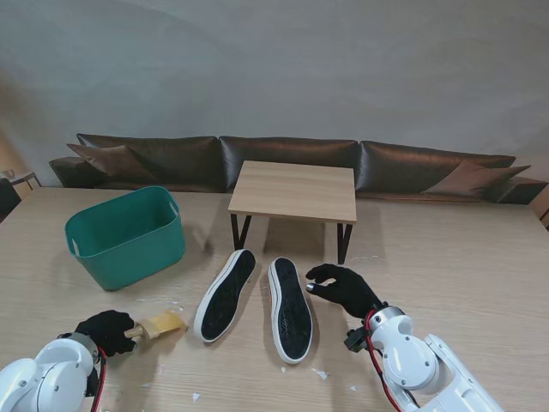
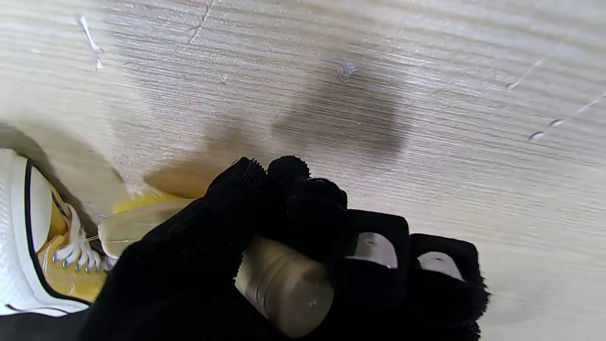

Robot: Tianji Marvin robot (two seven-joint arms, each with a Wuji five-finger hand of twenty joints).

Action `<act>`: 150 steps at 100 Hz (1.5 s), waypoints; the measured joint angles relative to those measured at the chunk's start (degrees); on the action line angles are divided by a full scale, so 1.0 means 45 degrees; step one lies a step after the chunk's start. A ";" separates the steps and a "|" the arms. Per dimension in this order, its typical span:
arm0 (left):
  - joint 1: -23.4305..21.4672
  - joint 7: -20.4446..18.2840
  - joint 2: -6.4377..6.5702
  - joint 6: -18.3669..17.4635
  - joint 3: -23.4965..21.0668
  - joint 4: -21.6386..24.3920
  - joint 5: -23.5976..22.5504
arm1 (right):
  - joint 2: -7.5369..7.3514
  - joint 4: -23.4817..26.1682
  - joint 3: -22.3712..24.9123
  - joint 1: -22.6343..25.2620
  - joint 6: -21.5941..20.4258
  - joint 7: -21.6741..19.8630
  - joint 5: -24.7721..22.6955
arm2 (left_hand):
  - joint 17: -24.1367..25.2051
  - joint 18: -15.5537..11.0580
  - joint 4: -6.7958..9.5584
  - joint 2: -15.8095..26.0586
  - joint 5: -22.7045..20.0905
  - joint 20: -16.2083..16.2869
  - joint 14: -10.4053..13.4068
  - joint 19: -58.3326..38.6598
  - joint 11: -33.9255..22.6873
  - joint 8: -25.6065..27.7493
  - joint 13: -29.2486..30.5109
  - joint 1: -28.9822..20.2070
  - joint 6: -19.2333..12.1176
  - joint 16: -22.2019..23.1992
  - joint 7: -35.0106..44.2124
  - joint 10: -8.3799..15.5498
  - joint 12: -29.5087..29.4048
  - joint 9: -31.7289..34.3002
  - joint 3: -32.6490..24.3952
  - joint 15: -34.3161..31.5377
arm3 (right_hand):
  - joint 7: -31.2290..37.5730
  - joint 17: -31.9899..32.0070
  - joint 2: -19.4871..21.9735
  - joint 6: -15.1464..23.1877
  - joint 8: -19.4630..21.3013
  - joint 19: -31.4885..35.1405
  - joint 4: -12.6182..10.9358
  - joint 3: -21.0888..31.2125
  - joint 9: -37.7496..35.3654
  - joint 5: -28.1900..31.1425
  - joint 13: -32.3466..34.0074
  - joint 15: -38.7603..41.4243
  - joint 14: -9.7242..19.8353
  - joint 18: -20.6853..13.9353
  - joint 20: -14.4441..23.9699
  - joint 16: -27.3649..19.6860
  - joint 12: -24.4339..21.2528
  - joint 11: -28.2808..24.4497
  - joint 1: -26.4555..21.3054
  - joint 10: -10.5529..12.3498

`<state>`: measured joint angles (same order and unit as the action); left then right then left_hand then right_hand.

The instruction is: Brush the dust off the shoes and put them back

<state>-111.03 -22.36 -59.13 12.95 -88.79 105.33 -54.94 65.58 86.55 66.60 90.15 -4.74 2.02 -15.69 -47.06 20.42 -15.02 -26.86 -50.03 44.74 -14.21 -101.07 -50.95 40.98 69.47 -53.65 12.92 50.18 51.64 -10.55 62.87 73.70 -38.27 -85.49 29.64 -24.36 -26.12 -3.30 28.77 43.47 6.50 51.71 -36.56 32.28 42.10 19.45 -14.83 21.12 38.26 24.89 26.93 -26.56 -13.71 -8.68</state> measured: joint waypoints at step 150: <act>0.3624 0.0712 0.0037 -0.2955 0.1361 -0.0873 0.2441 | 0.0198 -0.0333 -0.0145 -0.0326 0.0051 0.0993 -0.0165 | 0.0000 0.0000 -0.0001 0.0000 0.0001 0.0005 -0.0023 0.0000 -0.0029 -0.0017 0.0000 -0.0030 0.0145 -0.0001 -0.0021 0.0024 0.0011 0.0112 -0.0045 -0.0062 | 0.0132 0.0000 0.0188 -0.0027 -0.0005 0.0016 0.0000 0.0000 0.0000 -0.0003 0.0000 0.0031 -0.0001 0.0000 0.0000 0.0000 -0.0003 0.0000 0.0003 -0.0008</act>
<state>-94.72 -19.16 -58.96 -0.34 -82.66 101.40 -43.95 66.47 85.06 65.95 88.68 -4.51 6.49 -16.44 -47.06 20.42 -15.02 -26.86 -50.03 44.76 -14.31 -101.07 -51.08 40.90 69.47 -53.78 13.57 50.18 51.55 -10.44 62.92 74.20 -38.48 -85.76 30.23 -24.36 -25.27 -3.42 28.75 43.54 6.50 51.71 -36.56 32.27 42.10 19.59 -14.83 21.12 38.26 24.89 26.92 -26.57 -13.69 -8.72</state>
